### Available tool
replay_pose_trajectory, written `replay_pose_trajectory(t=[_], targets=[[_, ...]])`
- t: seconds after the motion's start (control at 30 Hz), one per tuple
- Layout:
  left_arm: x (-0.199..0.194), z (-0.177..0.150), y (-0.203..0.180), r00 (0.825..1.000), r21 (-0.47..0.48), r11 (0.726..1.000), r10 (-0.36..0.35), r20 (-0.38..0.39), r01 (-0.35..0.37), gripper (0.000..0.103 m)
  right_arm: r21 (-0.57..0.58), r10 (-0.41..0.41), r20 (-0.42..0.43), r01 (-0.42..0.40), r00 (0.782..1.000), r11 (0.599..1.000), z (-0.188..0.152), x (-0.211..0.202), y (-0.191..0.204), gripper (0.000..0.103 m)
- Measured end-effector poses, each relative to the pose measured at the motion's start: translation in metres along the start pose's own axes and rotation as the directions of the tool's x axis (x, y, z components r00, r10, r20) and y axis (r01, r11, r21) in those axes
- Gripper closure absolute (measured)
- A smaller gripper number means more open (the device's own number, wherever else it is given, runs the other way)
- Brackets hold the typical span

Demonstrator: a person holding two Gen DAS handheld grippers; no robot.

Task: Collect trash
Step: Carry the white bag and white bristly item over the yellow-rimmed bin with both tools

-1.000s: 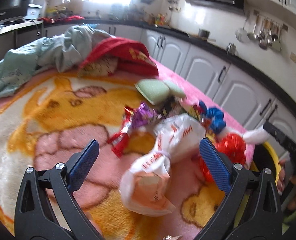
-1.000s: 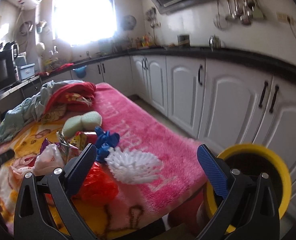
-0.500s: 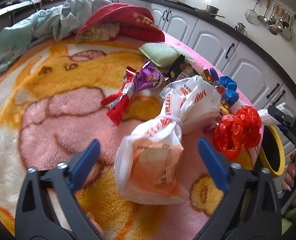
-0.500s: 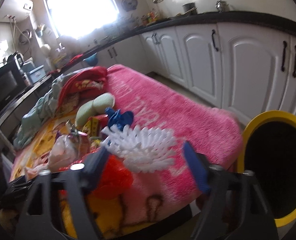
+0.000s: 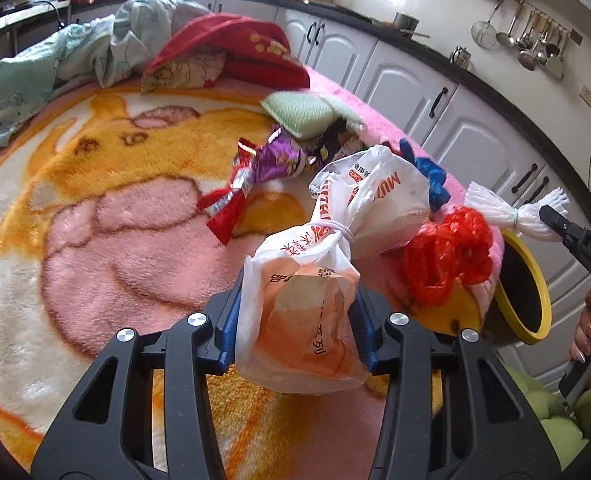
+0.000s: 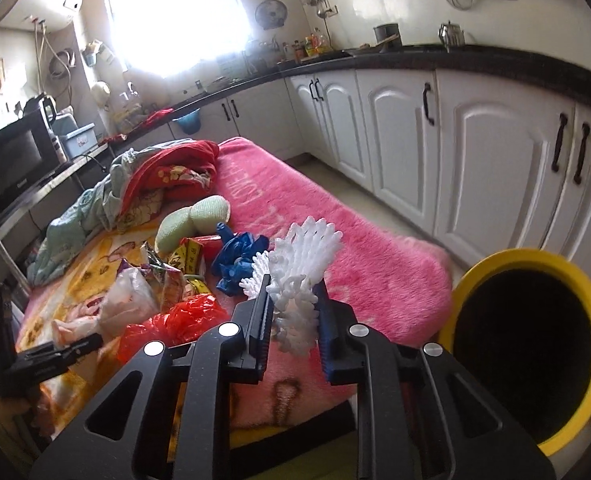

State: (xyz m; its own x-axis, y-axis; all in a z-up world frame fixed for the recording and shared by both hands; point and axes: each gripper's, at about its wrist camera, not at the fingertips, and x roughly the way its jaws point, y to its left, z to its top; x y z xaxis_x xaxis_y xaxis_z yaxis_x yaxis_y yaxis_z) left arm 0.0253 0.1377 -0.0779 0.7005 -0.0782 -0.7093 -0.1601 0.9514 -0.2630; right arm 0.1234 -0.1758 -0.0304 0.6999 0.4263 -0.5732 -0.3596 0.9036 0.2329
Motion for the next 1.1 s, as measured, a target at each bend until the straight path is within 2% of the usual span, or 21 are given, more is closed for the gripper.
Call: replay_pose_trajectory(t=[0.2,0.37,0.7,1.1], targets=[[-0.028,0.010,-0.007,0.996,0.009,1.000,-0.005,0.085,0.004,0.066,-0.019,-0.032,0.059,0.033,0.998,0.999,0.005,-0.026,-0.002,0.084],[-0.037,0.019,-0.028,0.991,0.064,0.998,-0.018,0.130,0.010,0.066,-0.018,-0.035,0.102,0.037,0.994,0.999,0.009,-0.044,-0.008,0.084],[-0.033,0.034,-0.087,0.984,0.165,0.983,-0.102,0.146,0.077,0.066,0.017,-0.080,0.162,0.079,0.984,0.997,0.013,-0.078,-0.033,0.084],[-0.011,0.047,-0.173,0.969,0.297,0.940,-0.212,0.124,0.168,0.066,0.086,-0.187,0.223,0.172,0.957,0.981,0.010,-0.112,-0.070,0.084]])
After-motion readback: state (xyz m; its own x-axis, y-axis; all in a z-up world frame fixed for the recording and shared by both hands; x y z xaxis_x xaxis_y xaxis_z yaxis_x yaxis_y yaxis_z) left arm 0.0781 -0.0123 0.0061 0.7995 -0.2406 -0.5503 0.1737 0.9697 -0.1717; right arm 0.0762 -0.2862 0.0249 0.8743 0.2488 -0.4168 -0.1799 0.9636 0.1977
